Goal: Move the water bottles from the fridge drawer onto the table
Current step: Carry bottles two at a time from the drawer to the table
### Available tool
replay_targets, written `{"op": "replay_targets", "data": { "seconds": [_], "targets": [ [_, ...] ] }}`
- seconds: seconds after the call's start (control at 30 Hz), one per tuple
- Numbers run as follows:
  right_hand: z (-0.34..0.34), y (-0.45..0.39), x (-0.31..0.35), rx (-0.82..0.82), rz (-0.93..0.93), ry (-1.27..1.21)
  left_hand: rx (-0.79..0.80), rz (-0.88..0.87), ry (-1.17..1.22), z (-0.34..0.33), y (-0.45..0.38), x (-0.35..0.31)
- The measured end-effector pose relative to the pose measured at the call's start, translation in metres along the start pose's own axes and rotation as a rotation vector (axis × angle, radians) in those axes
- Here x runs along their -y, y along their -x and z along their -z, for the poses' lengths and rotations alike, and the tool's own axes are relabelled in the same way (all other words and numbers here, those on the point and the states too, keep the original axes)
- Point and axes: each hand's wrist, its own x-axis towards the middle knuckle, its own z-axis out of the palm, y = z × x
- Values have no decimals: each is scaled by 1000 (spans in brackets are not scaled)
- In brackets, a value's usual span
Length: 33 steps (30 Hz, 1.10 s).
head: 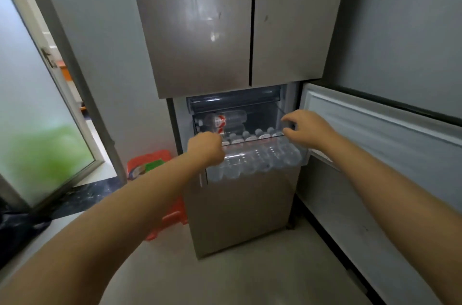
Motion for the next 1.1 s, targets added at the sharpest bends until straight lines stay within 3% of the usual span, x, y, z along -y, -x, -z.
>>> {"op": "replay_targets", "data": {
  "seconds": [0.27,0.5,0.73,0.9,1.1],
  "targets": [
    [-40,-115,-42,150,-30,-52,108,30,140,-49,-124,-3],
    [-102,-214,-86,322,38,-125,221,209,236,-91,-193,2],
    [-153,-291,-153,504,-39,-137,342,336,258,-108,-246,-19],
    [-190,-325,-173,601,-103,-133,390,327,273,-128,-278,-50],
    [-224,-351,-183,585,-224,-235,416,225,308,-130,-332,-95]
  ]
}}
